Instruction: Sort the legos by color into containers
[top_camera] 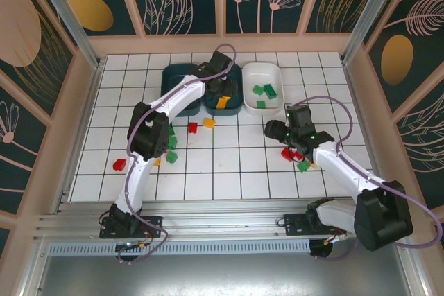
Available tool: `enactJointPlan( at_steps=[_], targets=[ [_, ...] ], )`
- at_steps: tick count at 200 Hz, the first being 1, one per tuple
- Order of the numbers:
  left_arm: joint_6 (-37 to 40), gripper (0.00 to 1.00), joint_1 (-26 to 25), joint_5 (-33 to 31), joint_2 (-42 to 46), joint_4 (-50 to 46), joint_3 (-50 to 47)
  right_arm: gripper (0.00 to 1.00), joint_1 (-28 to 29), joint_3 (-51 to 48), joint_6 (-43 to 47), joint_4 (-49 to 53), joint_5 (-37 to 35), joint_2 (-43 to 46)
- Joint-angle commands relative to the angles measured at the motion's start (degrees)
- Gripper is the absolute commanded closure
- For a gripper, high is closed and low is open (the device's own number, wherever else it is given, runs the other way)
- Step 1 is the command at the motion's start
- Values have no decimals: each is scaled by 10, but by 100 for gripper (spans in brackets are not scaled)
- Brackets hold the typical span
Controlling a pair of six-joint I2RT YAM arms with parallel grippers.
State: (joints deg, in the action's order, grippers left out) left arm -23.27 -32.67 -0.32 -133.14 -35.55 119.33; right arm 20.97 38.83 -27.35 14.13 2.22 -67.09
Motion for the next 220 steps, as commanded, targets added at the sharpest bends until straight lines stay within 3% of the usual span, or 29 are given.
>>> enactJointPlan(
  at_steps=[1,43,78,111,154,183,220],
  targets=[
    [5,31,5,-20,-9,-27,21,31,-3,13,8,18,7,10],
    [12,14,8,-28,38,-20,0,30,-4,50,10,50,-3,13],
    [13,2,8,-16,150,31,-92,28,-3,54,-11,71,-21,29],
    [-8,1,8,1,309,120,-257,25,-4,66,-46,136,-84,43],
    [-86,2,8,19,516,260,-554,23,-13,34,-95,188,-125,71],
    [-132,1,8,19,622,307,-704,23,-18,-5,-100,162,-87,68],
    [-164,2,8,-4,730,305,-800,23,-17,-47,-120,121,-50,21]
  ],
)
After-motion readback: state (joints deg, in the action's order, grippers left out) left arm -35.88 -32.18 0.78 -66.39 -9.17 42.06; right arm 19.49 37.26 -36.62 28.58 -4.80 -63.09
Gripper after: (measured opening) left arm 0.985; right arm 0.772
